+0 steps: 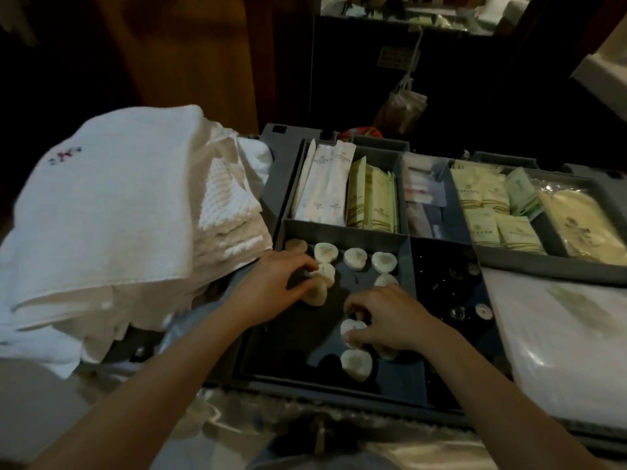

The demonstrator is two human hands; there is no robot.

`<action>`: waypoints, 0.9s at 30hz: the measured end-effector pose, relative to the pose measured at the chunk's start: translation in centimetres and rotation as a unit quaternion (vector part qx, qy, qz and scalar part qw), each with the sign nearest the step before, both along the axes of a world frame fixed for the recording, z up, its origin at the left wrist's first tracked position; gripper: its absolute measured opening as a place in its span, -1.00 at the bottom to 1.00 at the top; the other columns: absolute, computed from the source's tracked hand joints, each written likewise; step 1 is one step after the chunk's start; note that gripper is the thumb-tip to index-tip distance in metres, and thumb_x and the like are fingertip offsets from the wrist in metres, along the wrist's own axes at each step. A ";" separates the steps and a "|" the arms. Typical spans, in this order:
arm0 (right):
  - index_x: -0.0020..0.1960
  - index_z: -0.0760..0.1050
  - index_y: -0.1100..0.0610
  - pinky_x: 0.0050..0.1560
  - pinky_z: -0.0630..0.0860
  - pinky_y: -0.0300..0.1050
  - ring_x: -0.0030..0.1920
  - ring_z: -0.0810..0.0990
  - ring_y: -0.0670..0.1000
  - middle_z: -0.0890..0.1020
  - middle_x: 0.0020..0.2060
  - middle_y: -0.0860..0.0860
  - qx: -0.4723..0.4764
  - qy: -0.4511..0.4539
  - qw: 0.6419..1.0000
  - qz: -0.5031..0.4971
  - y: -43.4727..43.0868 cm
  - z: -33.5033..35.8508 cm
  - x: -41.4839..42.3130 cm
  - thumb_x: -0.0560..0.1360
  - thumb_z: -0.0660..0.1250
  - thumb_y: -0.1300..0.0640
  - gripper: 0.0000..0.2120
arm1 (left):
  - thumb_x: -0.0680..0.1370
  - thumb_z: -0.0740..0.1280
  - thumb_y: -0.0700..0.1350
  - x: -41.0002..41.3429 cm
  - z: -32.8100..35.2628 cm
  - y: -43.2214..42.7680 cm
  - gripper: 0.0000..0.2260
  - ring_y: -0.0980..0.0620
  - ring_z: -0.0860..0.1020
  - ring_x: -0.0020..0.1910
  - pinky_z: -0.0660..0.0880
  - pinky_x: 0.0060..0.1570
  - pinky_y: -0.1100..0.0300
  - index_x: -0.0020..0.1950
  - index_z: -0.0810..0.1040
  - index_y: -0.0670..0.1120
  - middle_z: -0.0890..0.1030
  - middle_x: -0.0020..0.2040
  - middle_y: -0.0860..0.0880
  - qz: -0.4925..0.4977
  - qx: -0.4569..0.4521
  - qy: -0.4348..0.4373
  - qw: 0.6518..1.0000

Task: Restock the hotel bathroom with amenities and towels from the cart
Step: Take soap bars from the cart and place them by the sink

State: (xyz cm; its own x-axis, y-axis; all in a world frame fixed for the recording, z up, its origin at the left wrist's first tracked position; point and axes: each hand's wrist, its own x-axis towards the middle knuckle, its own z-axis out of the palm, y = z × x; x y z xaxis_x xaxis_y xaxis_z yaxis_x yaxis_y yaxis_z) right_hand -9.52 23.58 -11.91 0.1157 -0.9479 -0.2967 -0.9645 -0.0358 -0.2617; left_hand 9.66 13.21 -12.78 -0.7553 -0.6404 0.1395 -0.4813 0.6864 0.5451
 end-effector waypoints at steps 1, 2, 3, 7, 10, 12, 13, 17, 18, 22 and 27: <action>0.06 0.48 -0.02 -0.08 0.31 -0.12 -0.07 0.51 -0.01 0.58 -0.10 -0.07 0.004 0.011 1.000 0.008 0.1 0.0 0.0 0.37 0.36 -0.23 -0.62 | 0.49 0.37 -0.05 0.0 0.0 -0.1 -0.80 0.18 0.55 0.00 0.39 0.07 0.28 0.10 0.56 0.01 0.62 0.02 0.10 0.002 0.007 0.013 1.000; 0.03 0.47 -0.02 -0.07 0.33 -0.10 -0.07 0.51 0.01 0.58 -0.09 -0.06 0.003 0.027 0.999 0.017 0.1 -0.1 0.0 0.35 0.36 -0.24 -0.62 | 0.49 0.38 -0.07 -0.1 0.1 -0.2 -0.81 0.22 0.54 -0.03 0.37 0.04 0.36 0.09 0.57 0.01 0.62 -0.01 0.11 0.004 0.013 0.022 1.000; -0.02 0.45 -0.02 -0.07 0.34 -0.09 -0.07 0.50 0.02 0.58 -0.10 -0.05 0.001 0.041 0.999 0.023 0.2 -0.2 0.0 0.34 0.36 -0.25 -0.63 | 0.48 0.38 -0.07 -0.2 0.1 -0.2 -0.82 0.25 0.53 -0.05 0.35 0.01 0.43 0.08 0.57 0.02 0.62 -0.02 0.12 0.009 0.019 0.028 0.999; -0.10 0.37 -0.06 -0.11 0.39 -0.07 -0.02 0.47 0.05 0.54 -0.05 -0.04 0.005 0.024 1.000 -0.016 0.3 -0.9 0.0 0.34 0.37 -0.18 -0.72 | 0.48 0.37 -0.08 -0.3 0.1 -0.1 -0.81 0.27 0.54 -0.03 0.43 0.01 0.39 0.09 0.56 0.05 0.60 -0.02 0.16 0.023 0.053 0.039 0.998; 0.05 0.42 0.01 -0.06 0.44 -0.07 0.08 0.49 0.04 0.50 0.07 -0.02 -0.009 -0.003 0.999 -0.048 0.2 -1.0 0.0 0.43 0.35 -0.08 -0.73 | 0.50 0.35 -0.13 -0.3 0.2 0.1 -0.81 0.26 0.55 -0.01 0.45 0.02 0.38 0.10 0.57 0.02 0.60 -0.01 0.16 0.041 0.077 0.061 0.994; 0.15 0.42 0.04 -0.03 0.43 -0.08 0.12 0.48 0.05 0.47 0.13 0.00 -0.019 -0.006 0.998 -0.067 0.2 -1.1 0.1 0.46 0.33 -0.02 -0.70 | 0.50 0.35 -0.17 -0.4 0.2 0.2 -0.81 0.25 0.55 0.00 0.43 0.01 0.41 0.10 0.57 -0.02 0.61 0.00 0.12 0.058 0.084 0.080 0.992; 0.17 0.41 0.05 -0.03 0.43 -0.08 0.14 0.48 0.05 0.46 0.14 0.01 -0.023 -0.005 0.997 -0.071 0.2 -1.1 0.2 0.46 0.33 -0.01 -0.68 | 0.50 0.35 -0.18 -0.4 0.2 0.3 -0.82 0.25 0.54 0.00 0.42 0.02 0.43 0.10 0.57 -0.04 0.60 0.00 0.11 0.066 0.083 0.082 0.991; 0.12 0.41 0.07 -0.07 0.42 -0.08 0.11 0.47 0.05 0.48 0.10 0.01 -0.021 0.004 0.997 -0.073 0.2 -1.3 0.3 0.40 0.41 -0.03 -0.63 | 0.50 0.35 -0.14 -0.8 0.1 0.5 -0.83 0.25 0.54 0.00 0.42 0.00 0.45 0.09 0.57 -0.02 0.60 0.00 0.11 0.071 0.074 0.071 0.992; 0.10 0.41 0.08 -0.08 0.43 -0.07 0.10 0.48 0.06 0.48 0.09 0.02 -0.020 0.010 0.997 -0.073 0.2 -1.4 0.3 0.40 0.41 -0.02 -0.65 | 0.50 0.35 -0.13 -0.8 0.0 0.6 -0.83 0.26 0.54 0.00 0.43 0.00 0.44 0.08 0.57 -0.02 0.60 0.00 0.11 0.071 0.074 0.069 0.992; 0.16 0.40 0.12 -0.02 0.48 -0.04 0.14 0.48 0.08 0.47 0.14 0.05 -0.033 0.017 0.995 -0.092 0.2 -1.2 0.3 0.45 0.37 0.02 -0.65 | 0.51 0.34 -0.11 -1.0 -0.4 0.7 -0.83 0.21 0.54 0.02 0.49 0.08 0.25 0.09 0.57 -0.01 0.61 0.00 0.11 0.080 0.077 0.061 0.992; 0.24 0.40 0.12 0.07 0.47 -0.07 0.15 0.50 0.09 0.48 0.16 0.08 -0.128 -0.094 0.967 -0.199 0.0 -0.2 0.3 0.44 0.40 0.04 -0.57 | 0.49 0.35 -0.07 -1.0 -0.8 0.5 -0.82 0.20 0.55 0.00 0.52 0.08 0.13 0.08 0.57 0.01 0.61 -0.02 0.14 0.075 0.074 0.060 0.993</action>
State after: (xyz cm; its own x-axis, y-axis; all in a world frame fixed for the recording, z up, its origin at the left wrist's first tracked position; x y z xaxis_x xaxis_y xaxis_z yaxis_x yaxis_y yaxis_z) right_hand -9.19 23.56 -12.16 -0.2453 -0.9678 -0.0558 -0.8513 0.2426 -0.4652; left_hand 8.70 13.66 -13.61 -0.6339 -0.7643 0.1186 -0.4976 0.5204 0.6940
